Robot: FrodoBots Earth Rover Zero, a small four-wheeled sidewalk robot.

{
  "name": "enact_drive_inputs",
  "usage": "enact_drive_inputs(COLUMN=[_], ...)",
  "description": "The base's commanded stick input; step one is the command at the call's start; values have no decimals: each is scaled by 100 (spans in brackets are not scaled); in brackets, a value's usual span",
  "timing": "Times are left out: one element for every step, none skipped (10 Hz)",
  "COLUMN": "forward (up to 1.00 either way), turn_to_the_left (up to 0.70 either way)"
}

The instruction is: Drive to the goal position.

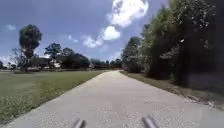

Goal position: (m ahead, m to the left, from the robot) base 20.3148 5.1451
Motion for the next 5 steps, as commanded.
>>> enact_drive_inputs(forward=[50,50,50,50,50], turn_to_the_left=[0,0,0,0,0])
